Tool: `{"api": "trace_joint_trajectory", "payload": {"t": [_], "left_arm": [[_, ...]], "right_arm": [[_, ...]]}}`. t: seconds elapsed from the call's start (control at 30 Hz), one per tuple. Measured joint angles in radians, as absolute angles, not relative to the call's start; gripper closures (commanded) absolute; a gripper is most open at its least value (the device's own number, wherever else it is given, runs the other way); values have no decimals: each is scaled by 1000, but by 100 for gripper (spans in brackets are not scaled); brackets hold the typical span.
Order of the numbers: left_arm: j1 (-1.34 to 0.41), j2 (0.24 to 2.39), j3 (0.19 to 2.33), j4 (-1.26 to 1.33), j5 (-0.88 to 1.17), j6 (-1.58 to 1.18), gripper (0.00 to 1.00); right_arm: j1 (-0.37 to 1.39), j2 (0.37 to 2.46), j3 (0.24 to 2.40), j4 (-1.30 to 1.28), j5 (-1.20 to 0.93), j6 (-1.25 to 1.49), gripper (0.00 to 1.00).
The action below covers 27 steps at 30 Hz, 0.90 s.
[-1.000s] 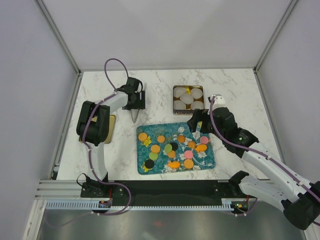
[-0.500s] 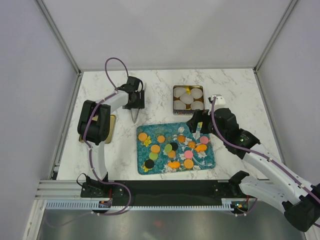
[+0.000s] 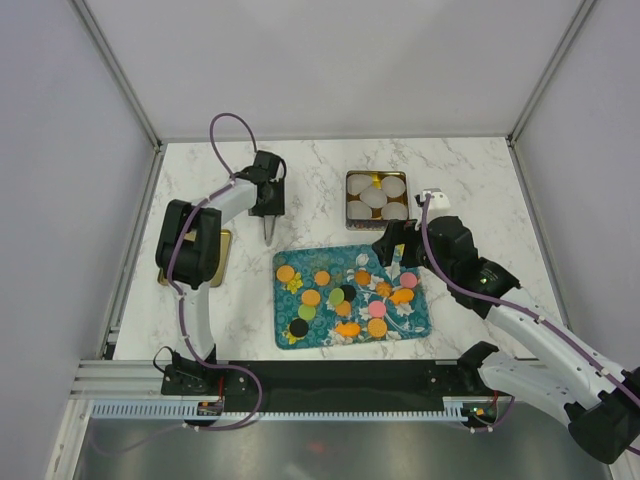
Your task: Pack the cookies
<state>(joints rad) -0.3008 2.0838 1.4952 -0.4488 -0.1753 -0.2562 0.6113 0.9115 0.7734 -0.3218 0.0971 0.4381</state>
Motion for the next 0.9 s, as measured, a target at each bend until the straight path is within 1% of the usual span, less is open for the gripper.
{"api": "trace_joint_trajectory", "payload": {"t": [0.17,0.43,0.57,0.6,0.77,0.8,0.9], "left_arm": [[-307,2023,1495,-472,-179,-256,42],[-366,1715,1448,-461,-183,-272,43],[-431,1564,1364,-453,-185,-295,43],[-446,1535,1343,-456,-185,-300,45],[-568,1361,1198,-480,-185,-329,46],[-599,1321,1169,-488,-185,-332,47],[-685,1225,1112,-513,-194,-353,48]], "right_arm": [[611,914,775,-323,91,429,2],[611,924,802,-324,98,410,2],[611,942,831,-337,121,395,2],[611,944,838,-344,129,393,2],[611,943,873,-386,157,383,2],[611,942,881,-391,161,379,2],[611,935,908,-413,175,369,2]]}}
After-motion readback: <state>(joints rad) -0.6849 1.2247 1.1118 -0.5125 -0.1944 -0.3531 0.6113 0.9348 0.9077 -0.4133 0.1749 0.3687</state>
